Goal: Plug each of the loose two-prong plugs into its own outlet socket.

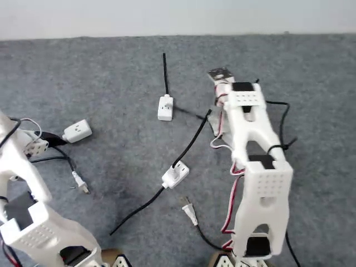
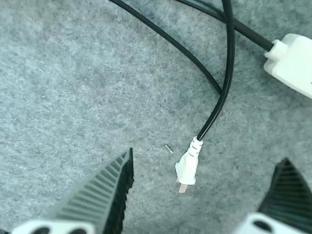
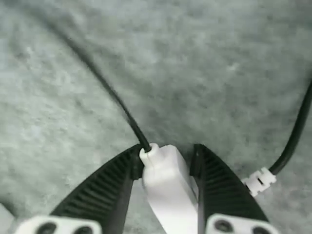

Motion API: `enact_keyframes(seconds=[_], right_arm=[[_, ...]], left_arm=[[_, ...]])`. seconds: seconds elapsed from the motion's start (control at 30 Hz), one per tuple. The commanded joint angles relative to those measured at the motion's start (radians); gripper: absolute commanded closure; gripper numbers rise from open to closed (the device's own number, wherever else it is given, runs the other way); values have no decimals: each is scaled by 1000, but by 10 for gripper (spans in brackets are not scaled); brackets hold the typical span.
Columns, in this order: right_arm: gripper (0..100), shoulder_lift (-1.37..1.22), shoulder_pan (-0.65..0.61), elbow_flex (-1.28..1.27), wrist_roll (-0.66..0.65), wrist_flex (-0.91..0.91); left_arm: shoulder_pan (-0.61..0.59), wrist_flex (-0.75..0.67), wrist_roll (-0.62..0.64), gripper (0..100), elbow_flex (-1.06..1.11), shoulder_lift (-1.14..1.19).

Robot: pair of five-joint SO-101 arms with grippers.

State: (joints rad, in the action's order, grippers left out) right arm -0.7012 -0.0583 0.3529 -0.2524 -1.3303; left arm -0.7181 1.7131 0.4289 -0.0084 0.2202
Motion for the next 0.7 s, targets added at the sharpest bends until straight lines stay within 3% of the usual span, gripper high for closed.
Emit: enact_keyframes(seconds=[0.0, 0.2, 0.67], right_arm=[[808, 1, 76, 20, 25, -8], [808, 1, 64, 51, -9, -44], [808, -7, -154, 440, -14, -254]], left_arm=[[2, 18, -5, 588, -5, -9], [2, 21, -5, 588, -4, -9], [3, 21, -5, 588, -4, -9]])
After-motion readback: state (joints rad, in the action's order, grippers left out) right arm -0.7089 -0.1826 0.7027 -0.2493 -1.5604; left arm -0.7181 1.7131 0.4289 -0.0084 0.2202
